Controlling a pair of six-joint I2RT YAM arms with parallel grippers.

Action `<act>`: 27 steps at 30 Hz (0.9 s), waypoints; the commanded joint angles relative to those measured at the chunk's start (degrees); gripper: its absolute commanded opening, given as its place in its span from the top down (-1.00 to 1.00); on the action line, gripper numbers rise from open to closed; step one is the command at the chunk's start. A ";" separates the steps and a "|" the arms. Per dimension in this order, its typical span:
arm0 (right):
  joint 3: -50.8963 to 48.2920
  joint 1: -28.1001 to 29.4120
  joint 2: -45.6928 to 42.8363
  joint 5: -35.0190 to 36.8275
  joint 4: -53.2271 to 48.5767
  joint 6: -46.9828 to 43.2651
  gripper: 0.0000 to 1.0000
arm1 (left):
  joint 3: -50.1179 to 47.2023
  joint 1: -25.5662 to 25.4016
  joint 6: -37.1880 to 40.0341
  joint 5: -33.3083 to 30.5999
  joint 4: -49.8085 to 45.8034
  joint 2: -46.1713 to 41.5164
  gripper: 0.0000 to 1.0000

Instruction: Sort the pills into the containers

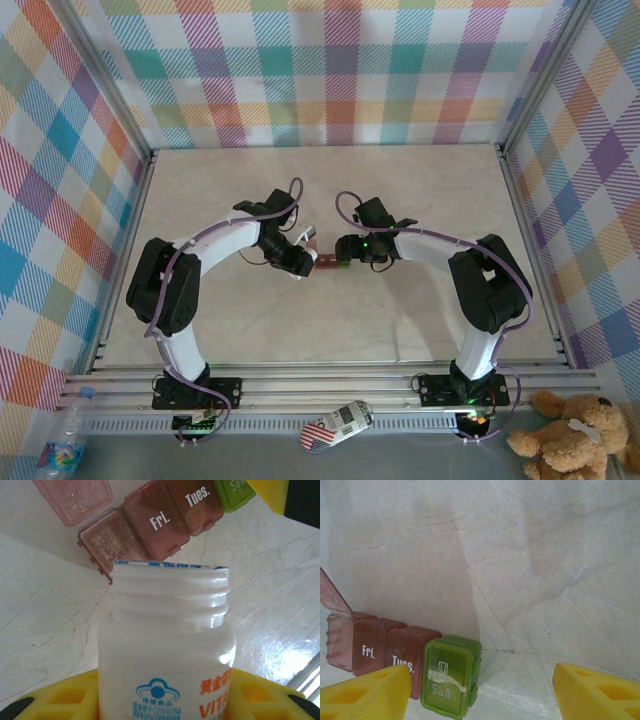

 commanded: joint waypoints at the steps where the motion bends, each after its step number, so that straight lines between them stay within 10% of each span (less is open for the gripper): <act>1: -0.67 0.07 0.53 -0.84 0.82 0.61 -0.49 | 1.86 -0.61 0.87 -0.19 -2.61 1.53 1.00; 27: -0.76 0.25 1.18 -1.19 1.01 1.34 -0.49 | 8.59 -2.64 2.19 -6.55 -9.73 6.99 1.00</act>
